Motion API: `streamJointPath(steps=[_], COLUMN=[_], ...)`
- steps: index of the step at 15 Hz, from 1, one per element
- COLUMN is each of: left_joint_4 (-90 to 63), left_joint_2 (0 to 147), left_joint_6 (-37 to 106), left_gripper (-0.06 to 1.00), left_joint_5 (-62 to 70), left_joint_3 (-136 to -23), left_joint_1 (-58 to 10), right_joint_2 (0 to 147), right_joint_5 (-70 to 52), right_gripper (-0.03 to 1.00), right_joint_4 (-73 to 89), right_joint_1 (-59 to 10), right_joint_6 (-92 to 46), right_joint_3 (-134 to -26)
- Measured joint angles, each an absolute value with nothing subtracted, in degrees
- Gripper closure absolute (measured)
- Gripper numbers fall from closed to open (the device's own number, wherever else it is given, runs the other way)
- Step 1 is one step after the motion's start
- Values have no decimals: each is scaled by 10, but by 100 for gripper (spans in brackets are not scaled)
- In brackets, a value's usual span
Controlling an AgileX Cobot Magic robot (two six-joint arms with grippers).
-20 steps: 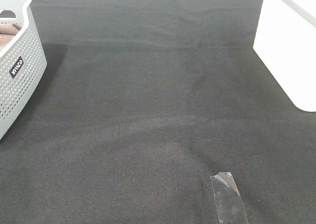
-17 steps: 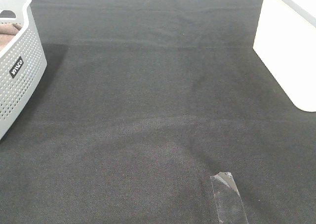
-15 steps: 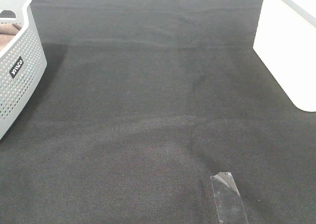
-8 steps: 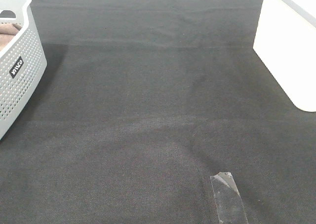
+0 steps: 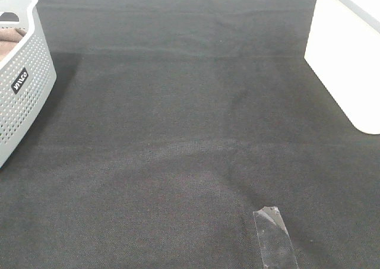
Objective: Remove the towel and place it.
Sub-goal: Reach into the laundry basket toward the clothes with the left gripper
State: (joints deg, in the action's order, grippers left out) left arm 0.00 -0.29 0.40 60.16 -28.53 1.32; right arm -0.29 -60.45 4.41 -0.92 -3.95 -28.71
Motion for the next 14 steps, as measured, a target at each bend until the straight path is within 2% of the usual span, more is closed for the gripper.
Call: streamJointPath(steps=[6,8,10,11,14], left_joint_4=[0,0,5,22,74], left_joint_2=[-3,16,120,225,434], left_joint_6=[9,85,216,315,478], left_gripper=[-5,-5,-5,-5,-5], left_joint_5=[602,604,630,650,668], left_joint_3=[-285,-318,-409,-479,-641], left_joint_1=[13,13,13,13,13], right_joint_2=[-3,-3,-3,-3,-3], right_joint_5=[-604,-604,-604,-604,-604], right_gripper=[22,22,22,22,22], right_joint_4=[44,44,44,44,44], right_joint_1=[-9,-9,-9,-9,-9], right_joint_6=[-40,-40,-40,-40,-40], right_joint_3=[-287,-287,-287,-287,-287])
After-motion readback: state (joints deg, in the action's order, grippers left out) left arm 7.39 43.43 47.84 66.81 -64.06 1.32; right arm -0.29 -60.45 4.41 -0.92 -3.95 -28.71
